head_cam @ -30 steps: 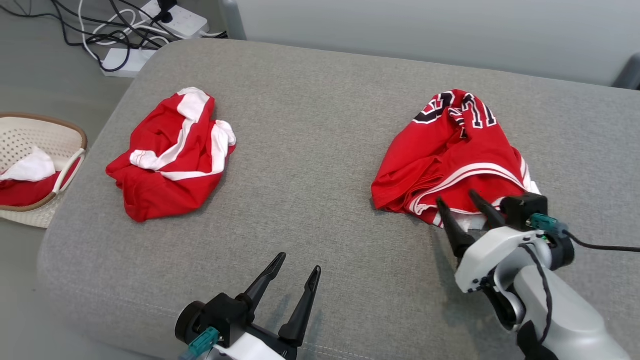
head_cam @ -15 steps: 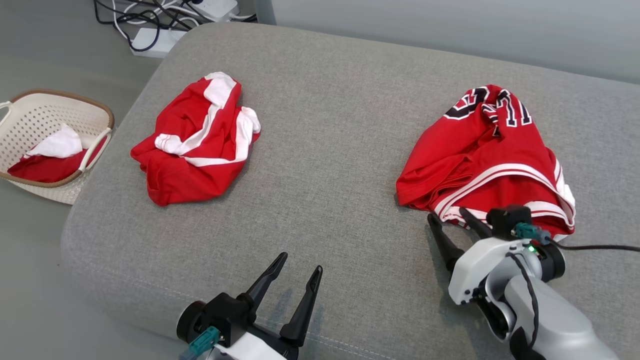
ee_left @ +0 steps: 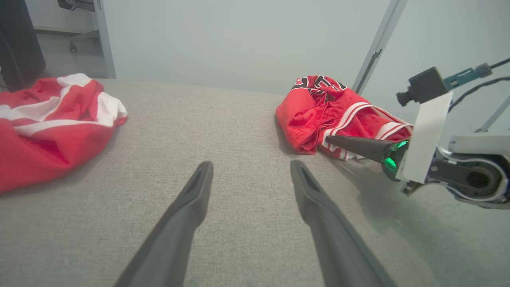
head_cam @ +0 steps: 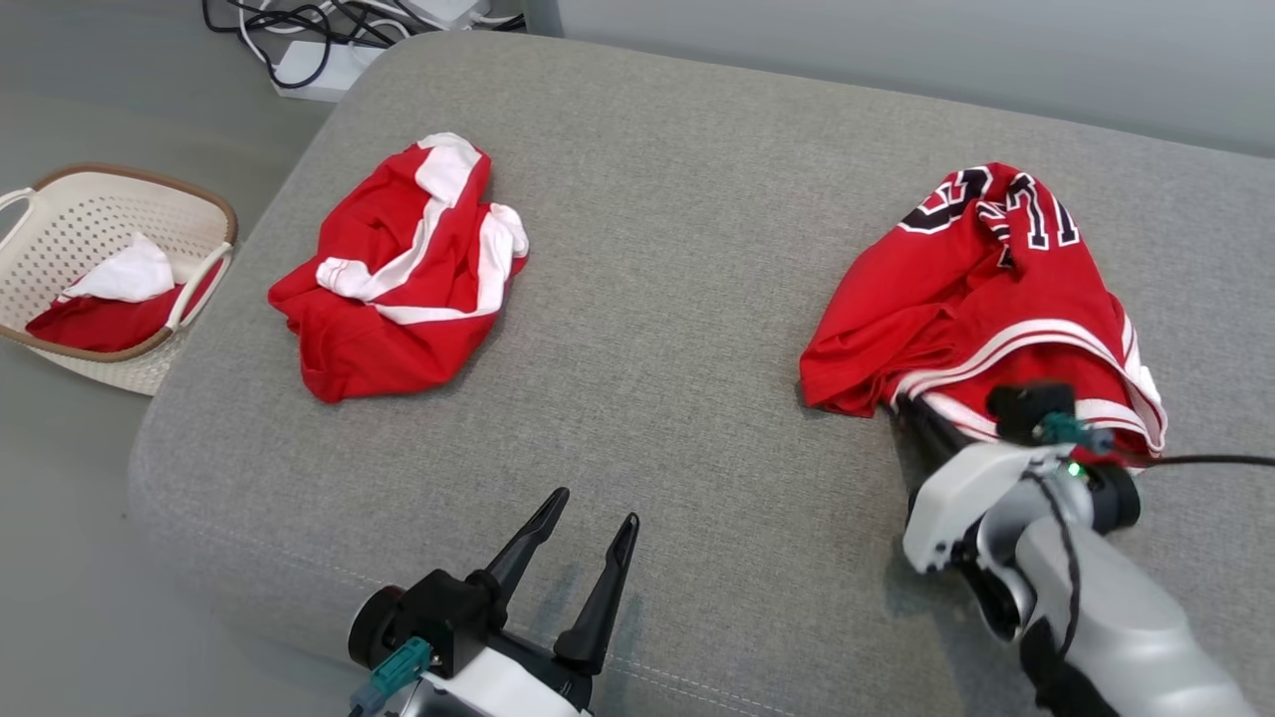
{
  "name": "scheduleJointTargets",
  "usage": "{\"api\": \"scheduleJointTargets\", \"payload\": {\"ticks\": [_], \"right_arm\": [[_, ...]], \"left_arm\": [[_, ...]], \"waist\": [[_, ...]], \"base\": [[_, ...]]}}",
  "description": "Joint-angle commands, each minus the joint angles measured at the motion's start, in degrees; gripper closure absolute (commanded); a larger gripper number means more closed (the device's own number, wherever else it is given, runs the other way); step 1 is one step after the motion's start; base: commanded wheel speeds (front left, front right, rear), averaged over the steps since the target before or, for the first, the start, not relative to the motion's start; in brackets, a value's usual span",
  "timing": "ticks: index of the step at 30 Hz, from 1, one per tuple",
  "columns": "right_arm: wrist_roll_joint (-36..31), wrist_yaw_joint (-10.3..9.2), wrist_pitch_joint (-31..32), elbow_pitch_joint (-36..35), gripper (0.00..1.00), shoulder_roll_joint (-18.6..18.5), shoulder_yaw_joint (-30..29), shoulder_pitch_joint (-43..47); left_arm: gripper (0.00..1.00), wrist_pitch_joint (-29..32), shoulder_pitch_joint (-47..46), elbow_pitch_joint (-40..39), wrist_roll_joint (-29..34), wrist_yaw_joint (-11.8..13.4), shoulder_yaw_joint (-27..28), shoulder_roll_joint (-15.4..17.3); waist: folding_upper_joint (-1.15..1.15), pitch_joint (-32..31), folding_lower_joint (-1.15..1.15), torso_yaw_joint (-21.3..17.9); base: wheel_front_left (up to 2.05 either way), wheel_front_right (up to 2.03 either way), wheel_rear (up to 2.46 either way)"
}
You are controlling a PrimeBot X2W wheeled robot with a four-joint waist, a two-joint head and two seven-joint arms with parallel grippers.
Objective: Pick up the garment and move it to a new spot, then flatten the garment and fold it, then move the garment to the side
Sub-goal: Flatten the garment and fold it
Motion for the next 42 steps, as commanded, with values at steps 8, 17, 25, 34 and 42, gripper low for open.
{"api": "scheduleJointTargets", "payload": {"ticks": [8,17,25,34,42], "right_arm": [[-0.9,0.23,-0.8,-12.2,1.0,-5.5,-10.5,-1.7],[-3.3,0.23,-0.5,-14.4,1.0,-14.0,-17.8,-1.3],[-6.4,0.23,2.7,-5.5,0.0,-17.3,-23.1,-2.4],[-12.9,0.23,1.2,1.9,0.0,-17.4,-29.1,-3.6],[-14.0,0.23,-0.5,-7.7,0.0,-9.6,-22.1,0.3]], "left_arm": [[0.0,-0.6,-1.8,-1.7,0.2,-0.4,2.8,0.1],[0.0,-0.6,-1.4,-2.2,0.3,-0.4,2.2,0.1],[0.0,-0.6,-2.3,-2.4,0.1,-0.4,1.2,0.1],[0.0,-0.6,-3.3,-2.5,0.4,-0.4,0.7,0.1],[0.0,-0.6,-3.5,-2.4,0.4,-0.4,0.2,0.1]], "waist": [[0.0,-1.4,0.0,-3.4],[0.0,-3.0,0.0,-7.8],[0.0,-2.8,0.0,-10.0],[0.0,-2.6,0.0,-13.3],[0.0,-1.9,0.0,-15.3]], "base": [[0.0,0.0,0.0],[0.0,0.0,0.0],[0.0,0.0,0.0],[0.0,0.0,0.0],[0.0,0.0,0.0]]}}
